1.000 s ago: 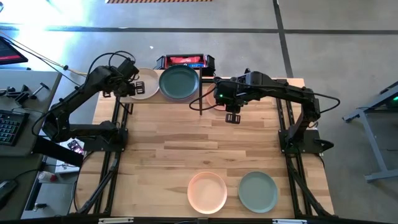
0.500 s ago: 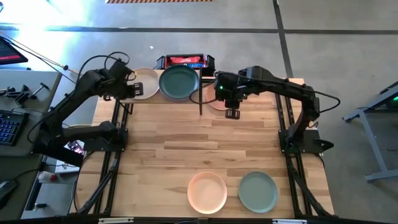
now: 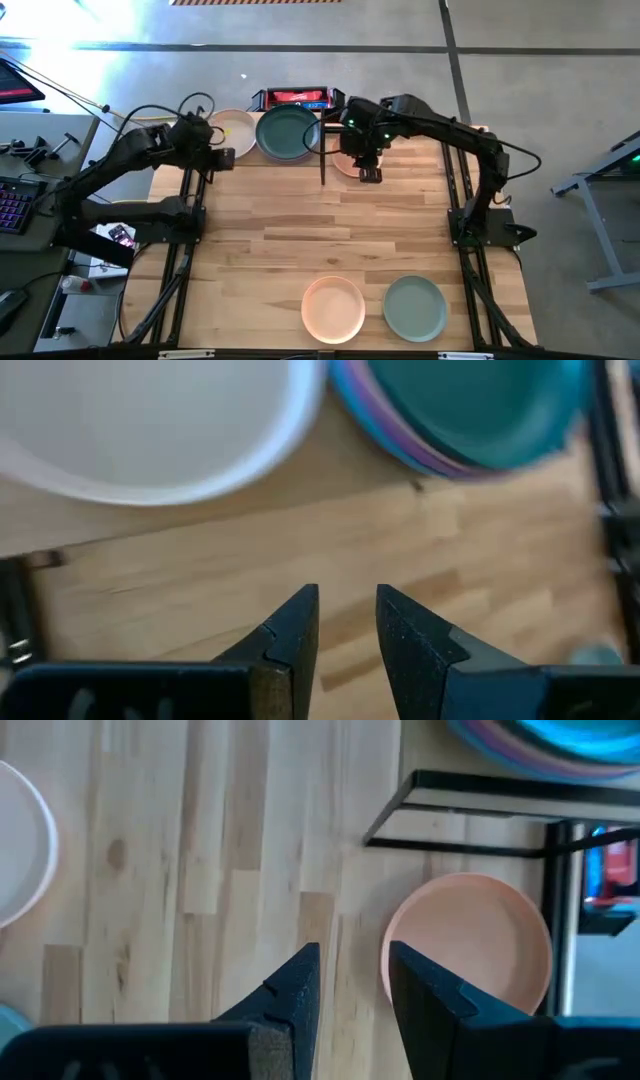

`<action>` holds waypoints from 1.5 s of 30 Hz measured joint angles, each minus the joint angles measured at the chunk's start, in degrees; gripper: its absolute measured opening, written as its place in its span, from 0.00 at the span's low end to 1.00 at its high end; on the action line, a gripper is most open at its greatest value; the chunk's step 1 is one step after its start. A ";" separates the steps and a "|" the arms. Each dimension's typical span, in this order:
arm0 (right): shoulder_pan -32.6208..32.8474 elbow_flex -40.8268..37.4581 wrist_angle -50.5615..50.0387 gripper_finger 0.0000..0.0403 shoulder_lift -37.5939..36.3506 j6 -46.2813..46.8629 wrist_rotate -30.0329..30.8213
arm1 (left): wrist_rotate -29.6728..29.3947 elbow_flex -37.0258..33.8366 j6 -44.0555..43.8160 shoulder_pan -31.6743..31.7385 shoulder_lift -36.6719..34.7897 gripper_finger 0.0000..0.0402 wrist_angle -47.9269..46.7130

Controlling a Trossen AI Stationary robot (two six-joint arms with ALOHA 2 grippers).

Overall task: Place and stack plates onto a shelf
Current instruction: Stack the brown plate on top of the white plate on the shelf

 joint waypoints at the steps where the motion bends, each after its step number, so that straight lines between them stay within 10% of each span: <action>1: -0.21 0.00 -0.16 0.25 0.89 0.13 -0.04 | 0.03 0.00 0.34 -1.70 0.00 0.23 0.66; 18: -0.86 0.00 -3.88 0.25 13.08 4.85 0.77 | -0.15 0.00 1.17 -17.34 -0.33 0.23 -0.22; 45: -4.88 0.00 -9.93 0.19 11.86 0.24 -1.65 | -1.88 0.00 -1.57 -21.75 -0.28 0.23 -5.80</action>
